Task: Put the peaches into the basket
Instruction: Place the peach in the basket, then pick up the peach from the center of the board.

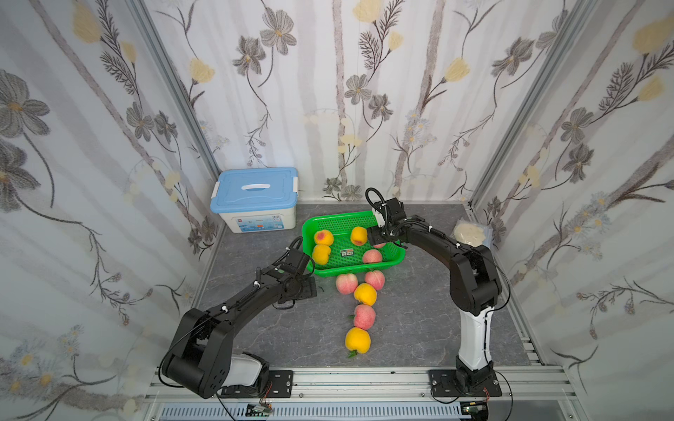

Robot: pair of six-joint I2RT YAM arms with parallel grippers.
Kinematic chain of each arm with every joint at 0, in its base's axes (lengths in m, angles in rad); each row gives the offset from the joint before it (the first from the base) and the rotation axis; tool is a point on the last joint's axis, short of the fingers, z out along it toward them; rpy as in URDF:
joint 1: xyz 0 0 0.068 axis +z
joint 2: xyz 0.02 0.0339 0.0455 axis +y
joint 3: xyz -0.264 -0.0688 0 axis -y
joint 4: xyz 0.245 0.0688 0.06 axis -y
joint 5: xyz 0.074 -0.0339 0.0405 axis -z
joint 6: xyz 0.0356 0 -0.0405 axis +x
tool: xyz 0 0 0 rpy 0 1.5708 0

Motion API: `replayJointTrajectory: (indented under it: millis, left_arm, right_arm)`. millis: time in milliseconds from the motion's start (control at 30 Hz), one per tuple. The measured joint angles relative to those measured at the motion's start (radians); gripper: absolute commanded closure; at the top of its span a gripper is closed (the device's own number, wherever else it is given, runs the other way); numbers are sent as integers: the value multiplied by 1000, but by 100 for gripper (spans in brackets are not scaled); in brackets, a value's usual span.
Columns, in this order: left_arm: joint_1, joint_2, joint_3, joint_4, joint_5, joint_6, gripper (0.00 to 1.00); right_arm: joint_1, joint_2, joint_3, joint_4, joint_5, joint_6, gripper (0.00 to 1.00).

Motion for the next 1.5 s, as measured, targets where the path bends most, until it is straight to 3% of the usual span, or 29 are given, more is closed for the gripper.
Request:
replayJointTrajectory:
  millis: [633, 1100, 1500]
  left_arm:
    - [0, -27, 8, -1, 10, -1, 13]
    - [0, -66, -42, 18, 50, -13, 13]
    - [-7, -104, -119, 72, 101, -54, 13]
  right_arm:
    - [12, -278, -199, -3, -16, 8, 18]
    - [12, -655, -610, 35, 71, 71, 18]
    - [11, -812, -851, 55, 134, 76, 17]
